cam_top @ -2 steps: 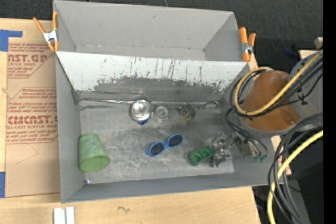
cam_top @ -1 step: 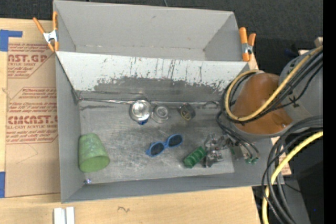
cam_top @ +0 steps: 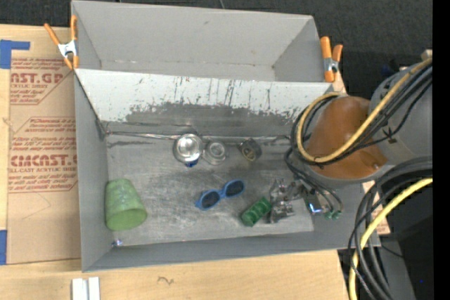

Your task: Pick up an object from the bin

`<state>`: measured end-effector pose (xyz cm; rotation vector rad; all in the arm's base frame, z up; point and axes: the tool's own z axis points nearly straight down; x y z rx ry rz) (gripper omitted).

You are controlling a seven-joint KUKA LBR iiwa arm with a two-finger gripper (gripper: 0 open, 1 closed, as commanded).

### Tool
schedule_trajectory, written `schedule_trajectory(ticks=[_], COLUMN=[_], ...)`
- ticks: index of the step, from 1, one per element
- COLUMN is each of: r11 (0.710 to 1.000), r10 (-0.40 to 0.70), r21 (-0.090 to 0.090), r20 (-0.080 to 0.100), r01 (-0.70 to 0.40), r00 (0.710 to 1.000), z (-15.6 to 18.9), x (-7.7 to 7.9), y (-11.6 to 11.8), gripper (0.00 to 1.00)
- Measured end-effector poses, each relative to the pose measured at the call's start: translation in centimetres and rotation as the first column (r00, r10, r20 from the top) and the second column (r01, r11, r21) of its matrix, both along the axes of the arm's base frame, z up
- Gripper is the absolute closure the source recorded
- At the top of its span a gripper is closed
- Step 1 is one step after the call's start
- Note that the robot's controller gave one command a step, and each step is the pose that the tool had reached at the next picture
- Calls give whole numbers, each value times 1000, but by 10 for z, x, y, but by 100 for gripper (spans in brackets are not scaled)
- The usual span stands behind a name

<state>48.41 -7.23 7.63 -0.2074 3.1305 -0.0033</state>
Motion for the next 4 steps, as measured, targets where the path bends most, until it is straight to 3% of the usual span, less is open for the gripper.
schedule_trajectory(ticks=[1, 2, 3, 4], r11=[993, 986, 994, 994], r10=[115, -166, -105, -106], r21=[1, 2, 1, 2], r20=[9, -7, -11, -5], r01=[-115, 166, 105, 106], r00=[993, 986, 994, 994], z=[264, 167, 54, 59], x=[10, -5, 5, 6], y=[70, 87, 97, 97], gripper=[100, 100, 100, 0])
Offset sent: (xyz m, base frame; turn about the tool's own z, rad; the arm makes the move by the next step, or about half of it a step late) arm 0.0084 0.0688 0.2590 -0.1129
